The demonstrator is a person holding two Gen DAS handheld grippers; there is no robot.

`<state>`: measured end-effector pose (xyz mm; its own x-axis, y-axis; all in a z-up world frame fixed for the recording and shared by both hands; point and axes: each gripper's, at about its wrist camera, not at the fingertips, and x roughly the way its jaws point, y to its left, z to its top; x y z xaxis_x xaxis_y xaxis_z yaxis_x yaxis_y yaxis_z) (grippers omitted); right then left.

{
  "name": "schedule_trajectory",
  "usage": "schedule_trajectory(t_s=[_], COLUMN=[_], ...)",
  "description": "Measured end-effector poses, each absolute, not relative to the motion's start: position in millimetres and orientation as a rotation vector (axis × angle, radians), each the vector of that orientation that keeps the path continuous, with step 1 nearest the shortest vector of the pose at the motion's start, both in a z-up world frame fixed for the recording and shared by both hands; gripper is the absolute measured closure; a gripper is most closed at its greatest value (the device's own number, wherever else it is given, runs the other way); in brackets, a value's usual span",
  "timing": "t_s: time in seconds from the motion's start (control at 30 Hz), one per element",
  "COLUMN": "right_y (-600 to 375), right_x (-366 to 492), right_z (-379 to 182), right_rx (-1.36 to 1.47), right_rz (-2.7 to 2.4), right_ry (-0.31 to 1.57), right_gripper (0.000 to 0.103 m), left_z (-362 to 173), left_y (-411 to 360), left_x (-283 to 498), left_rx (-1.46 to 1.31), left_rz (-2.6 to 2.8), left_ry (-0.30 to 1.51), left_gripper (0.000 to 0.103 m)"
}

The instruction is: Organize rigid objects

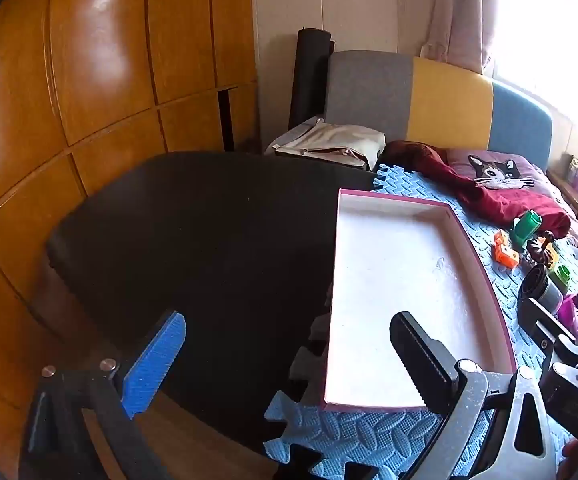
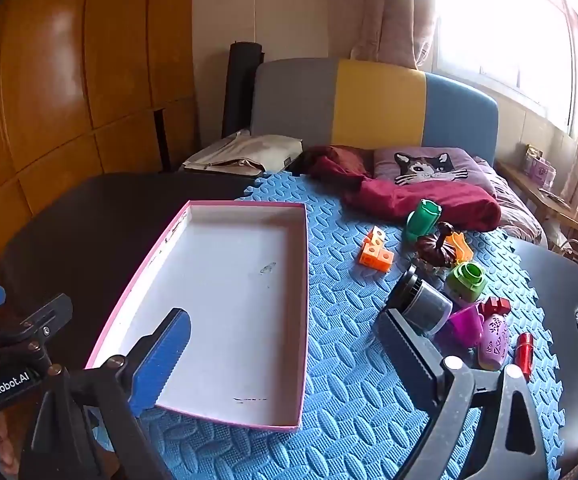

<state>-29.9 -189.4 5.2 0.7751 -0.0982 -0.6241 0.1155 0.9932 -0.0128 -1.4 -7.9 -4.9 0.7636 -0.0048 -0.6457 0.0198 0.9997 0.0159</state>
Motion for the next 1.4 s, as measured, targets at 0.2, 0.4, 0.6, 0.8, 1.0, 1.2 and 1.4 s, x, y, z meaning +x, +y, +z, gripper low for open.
schedule_trajectory(t_s=[0.2,0.4,0.6,0.8,1.0,1.2,1.4], right_y=[-190,-188,-188,-192,-201,-212,-225], right_x=[-31,-32,-33,-34,-33,-33,-35], right_z=[7,9,10,11,11,11,15], right_rx=[0.03,0.024,0.013,0.009,0.004,0.011,0.004], right_rz=[-0.113,-0.097,-0.094,-0.101,-0.116,-0.121,-0.134], right_ry=[0.67,0.656,0.65,0.645,0.648,0.65,0.634], right_gripper=[0.007,0.007,0.008,0.008,0.008,0.008,0.008], left_z=[-4,-2,-2,-3,-7,-8,-9], left_y=[-9,-9,-12,-17,-25,-31,-41], left_x=[-2,-2,-2,-2,0,1,2], left_rx=[0.03,0.034,0.039,0.049,0.067,0.06,0.061], left_rz=[-0.014,-0.017,-0.019,-0.029,-0.06,-0.109,-0.16], left_ry=[0.7,0.701,0.7,0.706,0.714,0.724,0.746], left_gripper=[0.0,0.0,0.0,0.0,0.0,0.0,0.0])
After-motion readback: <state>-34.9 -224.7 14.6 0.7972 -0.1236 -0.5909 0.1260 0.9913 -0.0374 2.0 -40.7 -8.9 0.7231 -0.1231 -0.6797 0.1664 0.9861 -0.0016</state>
